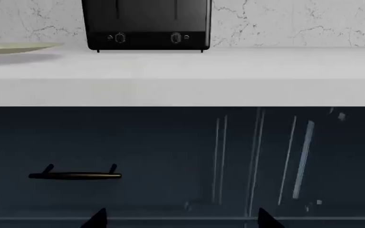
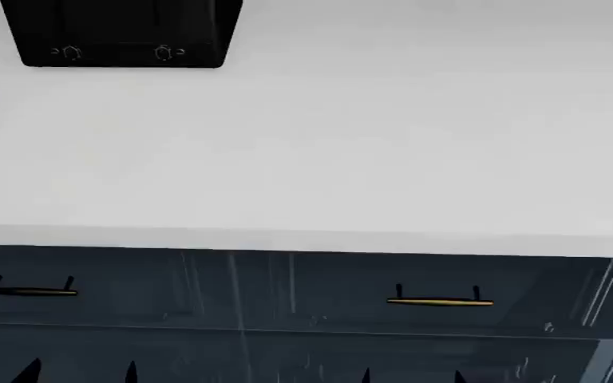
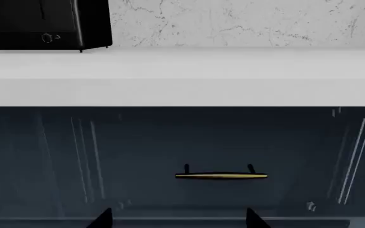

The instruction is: Place the toasted item on a plate.

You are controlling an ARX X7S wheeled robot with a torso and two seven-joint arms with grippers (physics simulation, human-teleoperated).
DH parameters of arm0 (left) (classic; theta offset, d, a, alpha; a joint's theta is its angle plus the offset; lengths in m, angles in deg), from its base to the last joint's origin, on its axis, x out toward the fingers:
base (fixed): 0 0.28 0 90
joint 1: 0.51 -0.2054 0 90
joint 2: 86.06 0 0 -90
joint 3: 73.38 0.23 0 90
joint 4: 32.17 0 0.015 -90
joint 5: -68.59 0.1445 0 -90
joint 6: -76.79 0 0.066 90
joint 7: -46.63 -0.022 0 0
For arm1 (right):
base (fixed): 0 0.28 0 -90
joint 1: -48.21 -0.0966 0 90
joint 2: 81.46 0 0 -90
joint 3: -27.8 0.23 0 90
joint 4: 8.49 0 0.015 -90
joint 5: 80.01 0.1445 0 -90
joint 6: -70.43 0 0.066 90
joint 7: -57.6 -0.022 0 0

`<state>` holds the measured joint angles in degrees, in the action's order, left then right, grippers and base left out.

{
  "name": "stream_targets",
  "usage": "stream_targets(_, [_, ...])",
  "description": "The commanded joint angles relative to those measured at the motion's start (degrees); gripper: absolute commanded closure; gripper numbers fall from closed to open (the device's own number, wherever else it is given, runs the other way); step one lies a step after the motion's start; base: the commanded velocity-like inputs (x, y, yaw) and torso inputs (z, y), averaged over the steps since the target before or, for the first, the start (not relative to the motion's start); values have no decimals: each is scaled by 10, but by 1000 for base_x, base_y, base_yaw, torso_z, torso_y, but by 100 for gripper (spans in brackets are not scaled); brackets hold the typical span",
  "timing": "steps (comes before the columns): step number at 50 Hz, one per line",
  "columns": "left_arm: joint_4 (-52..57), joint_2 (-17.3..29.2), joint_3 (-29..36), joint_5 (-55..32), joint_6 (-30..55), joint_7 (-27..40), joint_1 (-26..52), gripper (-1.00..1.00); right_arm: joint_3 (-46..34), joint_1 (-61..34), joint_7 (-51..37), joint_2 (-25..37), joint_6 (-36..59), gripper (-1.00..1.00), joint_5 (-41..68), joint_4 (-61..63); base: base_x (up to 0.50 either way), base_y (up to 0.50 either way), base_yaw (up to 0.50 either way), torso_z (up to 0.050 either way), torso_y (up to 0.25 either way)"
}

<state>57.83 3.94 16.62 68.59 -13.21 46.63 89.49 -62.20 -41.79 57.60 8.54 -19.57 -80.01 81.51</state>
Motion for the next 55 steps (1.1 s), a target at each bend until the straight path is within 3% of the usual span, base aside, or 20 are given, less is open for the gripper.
stream_targets(1, [0, 6, 6, 0, 0, 6, 0, -100, -7, 0, -7, 5, 0, -100, 0, 0, 0, 0, 0, 0, 0])
stream_targets(11, [-2, 25, 30, -14, -12, 27, -1, -100, -28, -8, -32, 22, 13, -100, 16, 1, 0, 0, 0, 3, 0])
stream_targets(42, [73, 56, 59, -42, 24, 51, -10, -100, -56, 5, -68, 55, 56, -100, 32, 86, 0, 0, 0, 50, 5])
stream_targets(47, [124, 64, 59, -46, 62, 59, -14, -100, -63, 8, -77, 64, 94, -100, 23, 132, 0, 0, 0, 50, 8])
stream_targets(55, [330, 87, 44, -89, 228, 68, 2, -100, -56, -20, -93, 78, 240, -100, 20, 283, 9, 100, 0, 50, 8])
